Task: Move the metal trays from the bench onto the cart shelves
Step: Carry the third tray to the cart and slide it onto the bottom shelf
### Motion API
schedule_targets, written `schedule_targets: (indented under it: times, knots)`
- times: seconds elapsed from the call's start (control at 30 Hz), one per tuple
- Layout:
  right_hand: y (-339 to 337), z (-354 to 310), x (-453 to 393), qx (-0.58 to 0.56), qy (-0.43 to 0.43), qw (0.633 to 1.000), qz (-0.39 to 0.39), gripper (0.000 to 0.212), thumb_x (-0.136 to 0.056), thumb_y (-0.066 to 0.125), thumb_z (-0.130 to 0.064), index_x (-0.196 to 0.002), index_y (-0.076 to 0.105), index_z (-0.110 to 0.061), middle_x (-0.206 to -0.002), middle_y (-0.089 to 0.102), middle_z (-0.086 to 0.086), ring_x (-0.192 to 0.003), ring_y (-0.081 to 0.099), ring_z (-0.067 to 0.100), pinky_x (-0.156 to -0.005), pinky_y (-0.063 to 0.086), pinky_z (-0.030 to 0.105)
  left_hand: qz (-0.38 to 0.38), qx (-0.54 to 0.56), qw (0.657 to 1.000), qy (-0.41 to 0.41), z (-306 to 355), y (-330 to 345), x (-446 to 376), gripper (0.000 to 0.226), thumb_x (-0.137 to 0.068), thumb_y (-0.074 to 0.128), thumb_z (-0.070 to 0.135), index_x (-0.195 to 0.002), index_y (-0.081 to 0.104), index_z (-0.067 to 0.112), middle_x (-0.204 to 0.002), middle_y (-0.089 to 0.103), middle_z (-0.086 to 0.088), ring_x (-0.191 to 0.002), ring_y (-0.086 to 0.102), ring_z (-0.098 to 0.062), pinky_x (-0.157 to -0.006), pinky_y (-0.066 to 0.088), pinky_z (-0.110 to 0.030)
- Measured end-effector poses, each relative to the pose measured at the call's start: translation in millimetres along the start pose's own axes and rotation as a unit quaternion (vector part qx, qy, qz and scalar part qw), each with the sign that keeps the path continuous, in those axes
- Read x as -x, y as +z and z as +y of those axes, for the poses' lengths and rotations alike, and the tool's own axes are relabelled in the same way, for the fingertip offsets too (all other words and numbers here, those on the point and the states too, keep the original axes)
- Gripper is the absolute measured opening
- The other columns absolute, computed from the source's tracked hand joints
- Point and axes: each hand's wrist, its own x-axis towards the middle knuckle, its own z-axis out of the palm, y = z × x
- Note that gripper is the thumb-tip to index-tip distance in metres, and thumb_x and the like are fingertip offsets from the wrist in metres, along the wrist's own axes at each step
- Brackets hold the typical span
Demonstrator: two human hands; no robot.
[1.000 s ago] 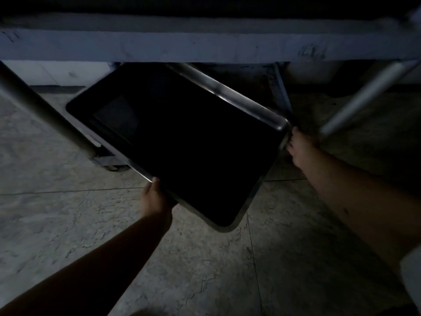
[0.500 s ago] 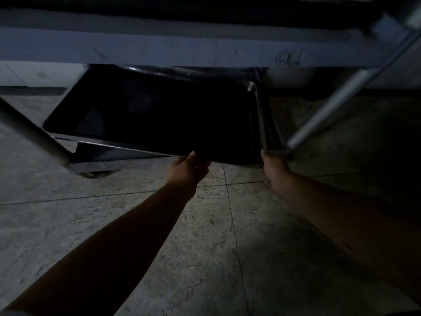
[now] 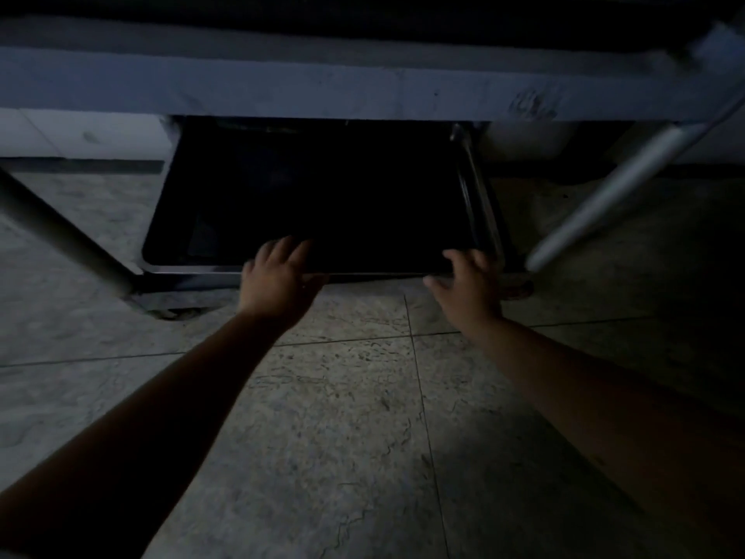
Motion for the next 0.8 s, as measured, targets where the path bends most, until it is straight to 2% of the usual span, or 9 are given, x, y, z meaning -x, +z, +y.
schedule_targets:
  times: [0.03,0.1,0.17,0.23,0.33,0.47,0.63,0.73,0.8]
  knots:
    - [2.4,-3.7,-1.8,0.038,-0.043,0.998,-0.030,0.052,-0.085,0.067,-0.043,-0.129,0.056,-0.017,-0.135,0.049,0.011,-0.120,0.046,0.035,-0.092,0.043,0.038,-0.028,-0.026,0.999,-0.012,-11.6,0.8,0.9,0.055,-0.092,0.058,0.051,-0.138,0.053,0.021,-0.139,0.057,-0.011,-0.129,0.047,-0.037,-0.102,0.039,-0.052]
    - [7.1,-10.3,-4.6,0.025,-0.069,0.996,-0.059,0.044,-0.086,0.068,-0.042,-0.118,0.063,-0.013,-0.123,0.060,0.010,-0.113,0.054,0.031,-0.090,0.047,0.038,-0.038,-0.037,0.999,-0.009,-21.1,4.6,1.6,0.048,-0.093,0.054,0.053,-0.131,0.060,0.025,-0.128,0.065,-0.008,-0.121,0.053,-0.035,-0.101,0.038,-0.049]
    - [11.9,-14.3,-7.4,-0.024,-0.053,0.997,-0.042,0.036,-0.085,0.070,-0.037,-0.108,0.067,-0.011,-0.110,0.067,0.010,-0.102,0.061,0.029,-0.083,0.050,0.036,-0.014,-0.027,1.000,-0.008,-20.3,4.6,-1.4,0.037,-0.094,0.054,0.051,-0.118,0.069,0.028,-0.111,0.072,-0.008,-0.108,0.060,-0.034,-0.093,0.041,-0.046]
    - [14.9,-14.1,-12.3,-0.035,-0.035,0.998,-0.033,0.032,-0.084,0.071,-0.035,-0.107,0.068,-0.012,-0.106,0.069,0.010,-0.098,0.063,0.028,-0.079,0.051,0.033,0.002,-0.035,0.999,-0.023,-18.3,2.0,-6.4,0.032,-0.092,0.058,0.050,-0.106,0.074,0.026,-0.097,0.074,-0.010,-0.098,0.064,-0.033,-0.087,0.042,-0.044]
    - [15.1,-10.8,-23.3,-0.018,-0.029,0.999,-0.033,0.029,-0.085,0.071,-0.036,-0.105,0.067,-0.015,-0.100,0.070,0.009,-0.092,0.064,0.027,-0.074,0.052,0.034,0.017,-0.052,0.998,-0.023,-18.3,4.1,-15.6,0.035,-0.090,0.061,0.052,-0.100,0.074,0.021,-0.089,0.073,-0.011,-0.090,0.066,-0.032,-0.082,0.043,-0.042]
    - [14.6,-13.4,-41.9,-0.030,-0.004,0.999,-0.041,0.029,-0.085,0.071,-0.036,-0.105,0.067,-0.016,-0.099,0.070,0.010,-0.092,0.064,0.028,-0.074,0.054,0.038,0.028,-0.051,0.998,-0.038,-16.3,13.6,-25.6,0.039,-0.088,0.060,0.058,-0.097,0.074,0.022,-0.087,0.072,-0.010,-0.089,0.066,-0.031,-0.078,0.037,-0.039]
    - [12.0,-14.2,-56.5,0.006,-0.010,0.999,-0.053,0.031,-0.083,0.072,-0.038,-0.104,0.068,-0.015,-0.100,0.070,0.011,-0.091,0.063,0.028,-0.069,0.045,0.031,0.037,-0.048,0.997,-0.053,-18.9,18.2,-35.9,0.041,-0.086,0.061,0.059,-0.100,0.072,0.022,-0.089,0.072,-0.011,-0.091,0.065,-0.032,-0.083,0.041,-0.042]
    - [11.4,-15.7,-55.9,0.015,-0.012,0.998,-0.055,0.031,-0.084,0.072,-0.037,-0.104,0.067,-0.014,-0.099,0.069,0.012,-0.091,0.063,0.028,-0.069,0.047,0.032,0.031,-0.045,0.997,-0.058,-19.8,17.5,-36.8,0.039,-0.086,0.063,0.057,-0.101,0.072,0.022,-0.095,0.072,-0.012,-0.099,0.062,-0.035,-0.085,0.043,-0.045]
    - [10.7,-16.6,-54.7,0.031,-0.021,0.998,-0.057,0.030,-0.086,0.069,-0.038,-0.104,0.067,-0.014,-0.100,0.068,0.013,-0.092,0.063,0.030,-0.073,0.052,0.037,0.014,-0.024,0.998,-0.052,-19.6,18.1,-36.7,0.042,-0.087,0.061,0.055,-0.113,0.068,0.023,-0.110,0.070,-0.012,-0.113,0.057,-0.037,-0.091,0.042,-0.048]
